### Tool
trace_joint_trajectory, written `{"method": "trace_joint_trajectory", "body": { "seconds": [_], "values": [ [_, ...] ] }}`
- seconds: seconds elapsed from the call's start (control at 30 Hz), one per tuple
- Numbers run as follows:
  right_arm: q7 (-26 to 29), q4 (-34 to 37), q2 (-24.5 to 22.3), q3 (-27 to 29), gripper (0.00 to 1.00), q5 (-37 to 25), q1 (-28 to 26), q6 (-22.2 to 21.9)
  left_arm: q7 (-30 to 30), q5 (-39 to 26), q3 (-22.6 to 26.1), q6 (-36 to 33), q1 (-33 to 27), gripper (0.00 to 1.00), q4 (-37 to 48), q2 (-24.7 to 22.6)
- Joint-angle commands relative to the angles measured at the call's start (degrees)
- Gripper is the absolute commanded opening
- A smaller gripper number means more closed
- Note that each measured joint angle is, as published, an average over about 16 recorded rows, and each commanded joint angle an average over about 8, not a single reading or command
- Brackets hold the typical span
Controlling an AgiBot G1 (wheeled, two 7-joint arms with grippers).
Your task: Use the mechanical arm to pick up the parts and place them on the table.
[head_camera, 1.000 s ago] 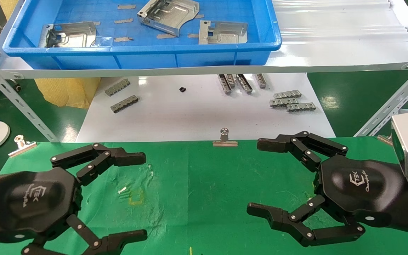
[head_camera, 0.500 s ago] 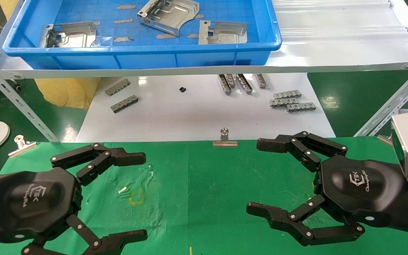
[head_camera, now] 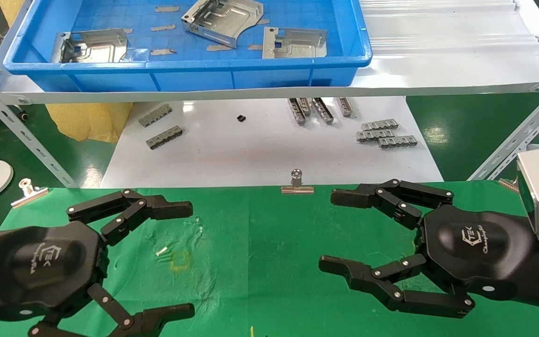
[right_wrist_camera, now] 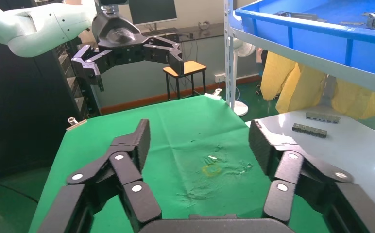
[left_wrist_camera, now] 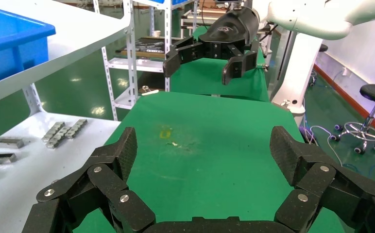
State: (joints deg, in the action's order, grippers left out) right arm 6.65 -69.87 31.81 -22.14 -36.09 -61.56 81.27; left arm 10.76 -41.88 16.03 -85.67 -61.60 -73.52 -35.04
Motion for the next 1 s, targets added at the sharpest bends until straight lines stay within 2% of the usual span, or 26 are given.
{"method": "trace_joint_trajectory", "body": {
  "seconds": [0.03, 0.8, 1.0],
  "values": [
    [0.0, 0.0, 0.0, 0.0, 0.00, 0.0, 0.0, 0.0, 0.0, 0.0, 0.0, 0.0, 0.0, 1.00, 0.0, 0.0],
    [0.0, 0.0, 0.0, 0.0, 0.00, 0.0, 0.0, 0.0, 0.0, 0.0, 0.0, 0.0, 0.0, 1.00, 0.0, 0.0],
    [0.0, 0.0, 0.0, 0.0, 0.00, 0.0, 0.0, 0.0, 0.3, -0.4, -0.6, 1.3, -3.4, 1.00, 0.4, -0.3]
  ]
}}
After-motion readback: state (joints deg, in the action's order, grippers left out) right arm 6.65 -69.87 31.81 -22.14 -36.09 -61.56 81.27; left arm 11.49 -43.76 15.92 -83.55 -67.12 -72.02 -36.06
